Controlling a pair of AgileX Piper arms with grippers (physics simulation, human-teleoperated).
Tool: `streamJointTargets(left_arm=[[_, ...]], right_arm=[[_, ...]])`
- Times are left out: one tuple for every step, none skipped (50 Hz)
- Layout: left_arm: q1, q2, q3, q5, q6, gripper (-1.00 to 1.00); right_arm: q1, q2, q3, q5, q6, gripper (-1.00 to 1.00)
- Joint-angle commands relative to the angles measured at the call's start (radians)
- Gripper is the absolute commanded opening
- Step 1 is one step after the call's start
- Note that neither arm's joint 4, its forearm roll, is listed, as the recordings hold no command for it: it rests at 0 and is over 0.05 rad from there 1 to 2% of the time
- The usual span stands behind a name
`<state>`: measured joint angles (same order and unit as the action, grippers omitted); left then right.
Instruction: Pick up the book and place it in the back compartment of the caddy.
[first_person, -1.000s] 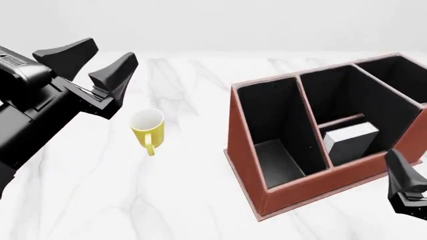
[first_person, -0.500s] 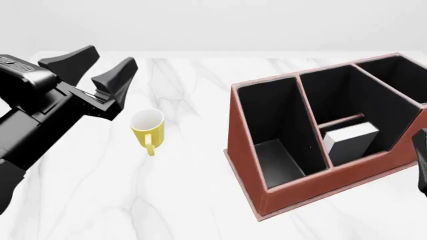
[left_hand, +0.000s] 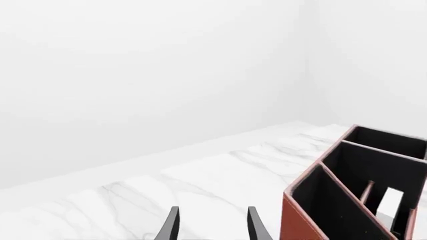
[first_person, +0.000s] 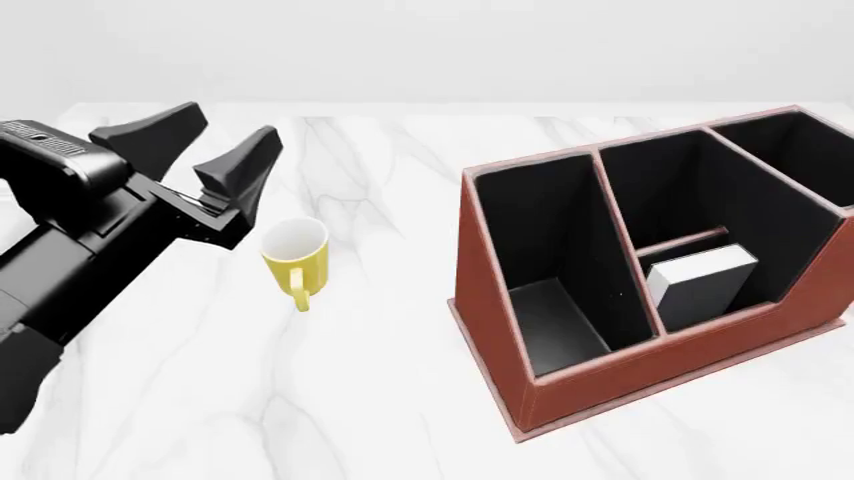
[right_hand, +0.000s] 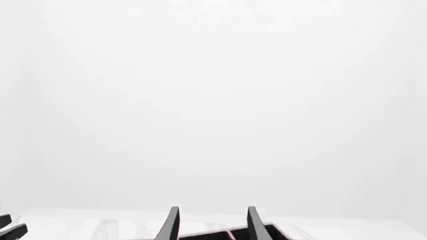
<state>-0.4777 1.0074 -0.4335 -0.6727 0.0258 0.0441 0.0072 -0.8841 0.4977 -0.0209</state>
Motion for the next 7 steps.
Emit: streamJointTargets(left_arm=[[-0.005,0.001,0.007,-0.005,0.004,1.0],[-0.005,0.002,0.008,-0.005,0.004,1.0],[-0.006,0.002,0.009,-0.006,0.005,1.0],[-0.006,0.003,0.009,-0.007,0.005,1.0],[-0.006,0.003,0.009,-0.007,0.005,1.0],[-0.006,0.004,0.01,-0.008,0.005,1.0],[-0.006,0.005,0.011,-0.009,0.006,1.0]], right_arm=[[0.031,-0.007,-0.306,0.156,-0.131,1.0],[0.034,-0.007,-0.329,0.164,-0.147,1.0],[0.037,-0.007,-0.337,0.166,-0.152,1.0],[0.049,-0.007,-0.359,0.173,-0.168,1.0],[0.049,-0.007,-0.36,0.173,-0.168,1.0],[0.053,-0.007,-0.379,0.176,-0.192,1.0],[0.05,-0.007,-0.391,0.178,-0.2,1.0]])
